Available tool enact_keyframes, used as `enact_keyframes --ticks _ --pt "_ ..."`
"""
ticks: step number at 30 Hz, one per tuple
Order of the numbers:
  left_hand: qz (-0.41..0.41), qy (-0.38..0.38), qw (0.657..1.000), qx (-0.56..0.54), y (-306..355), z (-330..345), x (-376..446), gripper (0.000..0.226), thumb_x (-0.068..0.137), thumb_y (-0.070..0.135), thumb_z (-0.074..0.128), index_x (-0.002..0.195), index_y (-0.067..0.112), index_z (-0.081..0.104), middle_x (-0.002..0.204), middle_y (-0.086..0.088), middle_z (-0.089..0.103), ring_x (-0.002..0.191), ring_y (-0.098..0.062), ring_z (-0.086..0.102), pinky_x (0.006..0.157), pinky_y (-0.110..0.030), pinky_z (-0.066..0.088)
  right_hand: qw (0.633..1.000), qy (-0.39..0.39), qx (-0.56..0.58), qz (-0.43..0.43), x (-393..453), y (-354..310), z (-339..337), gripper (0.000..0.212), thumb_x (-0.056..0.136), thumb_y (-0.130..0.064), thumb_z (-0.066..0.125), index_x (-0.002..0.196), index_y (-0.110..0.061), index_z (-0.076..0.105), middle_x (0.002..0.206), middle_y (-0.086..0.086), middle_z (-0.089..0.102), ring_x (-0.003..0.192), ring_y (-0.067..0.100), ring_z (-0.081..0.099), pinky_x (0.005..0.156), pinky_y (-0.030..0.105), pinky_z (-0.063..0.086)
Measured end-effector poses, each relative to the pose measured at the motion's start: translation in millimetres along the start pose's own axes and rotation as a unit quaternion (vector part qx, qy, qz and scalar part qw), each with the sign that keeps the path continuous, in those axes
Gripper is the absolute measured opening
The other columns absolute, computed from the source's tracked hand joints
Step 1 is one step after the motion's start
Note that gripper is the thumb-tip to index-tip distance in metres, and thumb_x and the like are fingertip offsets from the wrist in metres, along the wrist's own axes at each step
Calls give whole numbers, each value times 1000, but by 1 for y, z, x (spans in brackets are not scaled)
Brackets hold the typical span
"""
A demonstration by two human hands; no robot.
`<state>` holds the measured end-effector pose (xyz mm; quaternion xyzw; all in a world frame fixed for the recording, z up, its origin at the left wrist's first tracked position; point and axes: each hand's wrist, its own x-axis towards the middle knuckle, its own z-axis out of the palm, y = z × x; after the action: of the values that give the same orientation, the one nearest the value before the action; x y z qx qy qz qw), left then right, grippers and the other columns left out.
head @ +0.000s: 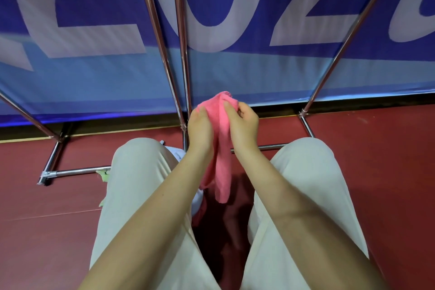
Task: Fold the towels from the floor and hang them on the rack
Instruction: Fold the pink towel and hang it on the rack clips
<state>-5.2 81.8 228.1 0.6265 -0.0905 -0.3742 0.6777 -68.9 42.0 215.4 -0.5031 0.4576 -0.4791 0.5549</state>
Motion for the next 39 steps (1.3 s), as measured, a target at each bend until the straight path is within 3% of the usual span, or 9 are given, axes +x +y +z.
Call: enact_keyframes --ticks 4,8,13,15,18,20,23,31,39 --pt "18 -7 1000 14 -3 3 -2 31 99 16 35 112 11 64 106 -8 69 95 -18 64 88 -33 52 997 -53 -38 -39 -8 -1 1 31 93 -20 57 63 -13 54 59 5 48 58 12 42 56 27 35" --pt "-26 -29 997 -71 5 0 2 20 93 8 46 84 12 63 70 -3 61 63 -15 55 54 -20 48 988 -116 -89 -58 -4 -1 -3 21 95 -12 52 95 -14 73 70 -7 62 62 7 56 66 27 49" --pt "0 -65 995 -74 10 2 -7 22 93 3 48 87 7 68 74 -2 70 68 -12 65 65 -20 54 925 -90 -266 -256 4 4 -18 16 82 -11 67 91 -23 75 83 -9 62 84 17 53 77 18 42" --pt "-4 -76 995 -58 9 1 -7 23 93 7 48 86 9 70 76 -3 71 72 -13 66 69 -24 54 920 -44 -279 -270 6 3 -23 13 79 -15 71 90 -20 68 81 -7 54 85 17 48 78 27 43" --pt "-23 -89 995 -47 8 -1 -4 21 94 12 51 89 12 71 87 -8 72 78 -17 66 70 -25 55 947 -23 -246 -203 8 4 -28 45 72 -27 78 110 -19 55 100 -8 51 99 15 50 86 32 47" --pt "-41 -95 993 -51 9 -4 -4 17 93 14 54 97 10 69 92 -9 69 79 -17 64 67 -22 55 978 -67 -184 -66 10 1 -33 59 69 -34 81 120 -23 53 110 -7 56 106 12 56 90 26 47" --pt "-26 -117 992 -30 10 -8 -5 24 93 14 54 109 2 67 94 -9 68 78 -14 63 66 -21 54 976 -145 -122 104 9 -2 -38 30 74 -36 79 98 -22 67 94 -5 70 95 12 66 81 27 52" --pt "56 -138 988 52 -7 -8 -20 24 96 38 51 109 30 69 123 7 66 116 -8 59 105 -33 43 987 -101 -118 33 -1 -1 -46 18 88 -30 67 99 -16 72 90 -4 70 87 8 65 81 28 51" --pt "0 -139 989 45 0 -15 -18 15 96 23 58 96 16 71 99 -2 73 94 -16 66 91 -35 51 989 -118 -91 18 -10 -10 -44 30 98 -27 51 117 -8 64 110 1 66 99 7 61 75 10 45"
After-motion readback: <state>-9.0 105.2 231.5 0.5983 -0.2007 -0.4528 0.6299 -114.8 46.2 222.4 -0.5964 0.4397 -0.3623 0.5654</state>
